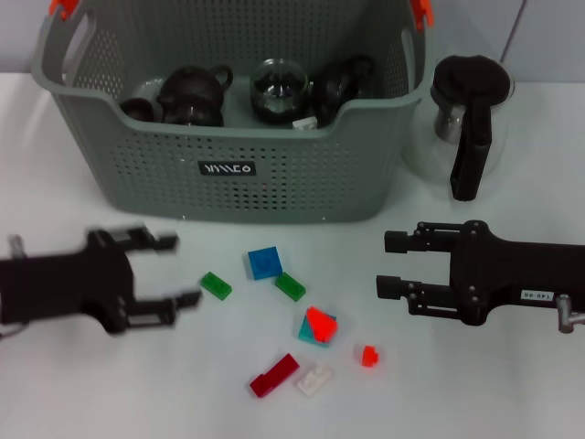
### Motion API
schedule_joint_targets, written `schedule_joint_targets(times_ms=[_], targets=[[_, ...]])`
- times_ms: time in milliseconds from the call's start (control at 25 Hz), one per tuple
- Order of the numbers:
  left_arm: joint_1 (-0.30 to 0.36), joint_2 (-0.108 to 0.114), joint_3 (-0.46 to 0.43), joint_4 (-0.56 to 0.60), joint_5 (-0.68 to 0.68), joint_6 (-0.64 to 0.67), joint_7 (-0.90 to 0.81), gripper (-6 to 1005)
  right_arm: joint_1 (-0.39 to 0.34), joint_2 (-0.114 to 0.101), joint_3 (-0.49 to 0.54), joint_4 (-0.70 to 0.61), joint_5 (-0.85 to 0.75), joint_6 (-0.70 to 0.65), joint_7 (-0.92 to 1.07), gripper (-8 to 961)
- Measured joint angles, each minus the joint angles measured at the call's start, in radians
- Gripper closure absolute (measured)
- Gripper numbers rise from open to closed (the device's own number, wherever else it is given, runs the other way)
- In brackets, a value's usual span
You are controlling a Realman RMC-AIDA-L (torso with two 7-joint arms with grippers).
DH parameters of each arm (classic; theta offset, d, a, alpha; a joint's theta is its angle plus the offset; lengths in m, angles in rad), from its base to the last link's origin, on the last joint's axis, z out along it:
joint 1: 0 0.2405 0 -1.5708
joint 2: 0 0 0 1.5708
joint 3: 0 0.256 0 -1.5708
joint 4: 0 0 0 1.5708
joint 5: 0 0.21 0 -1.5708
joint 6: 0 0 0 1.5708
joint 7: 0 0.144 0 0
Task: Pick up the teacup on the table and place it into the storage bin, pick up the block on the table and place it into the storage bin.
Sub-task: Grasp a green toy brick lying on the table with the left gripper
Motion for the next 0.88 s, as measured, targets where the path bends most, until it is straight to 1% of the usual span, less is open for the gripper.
schedule_joint_targets(times_ms=[80, 200, 240, 400, 560, 720, 880], targets=[[-0.013, -0.013, 0.028, 0.026, 0.058, -0.027, 0.028, 235, -0.002, 0.000, 0.000, 0.000, 0.000, 0.002, 0.000, 308], [-0.046, -0.036, 0.036, 0.075, 0.102, -0.121, 0.043, 236, -0.004, -0.001, 0.001, 0.000, 0.001, 0.005, 0.000, 309], [-0.063, -0.040, 0.037, 0.101, 0.108, -0.156, 0.034, 237, -0.005, -0.001, 0.001, 0.000, 0.001, 0.005, 0.000, 309], [-0.100, -0.039, 0.034, 0.155, 0.108, -0.229, -0.025, 239, -0.009, -0.001, 0.006, 0.000, 0.001, 0.001, 0.000, 307], [-0.098, -0.040, 0.039, 0.157, 0.106, -0.253, -0.031, 240, -0.008, 0.001, 0.012, 0.000, 0.001, -0.003, 0.000, 308], [-0.095, -0.041, 0.066, 0.189, 0.104, -0.294, 0.031, 242, -0.008, -0.001, 0.012, 0.000, 0.000, -0.002, 0.000, 309], [-0.104, -0.040, 0.072, 0.233, 0.099, -0.322, 0.098, 244, -0.009, -0.003, 0.014, 0.000, 0.001, 0.000, 0.000, 309]])
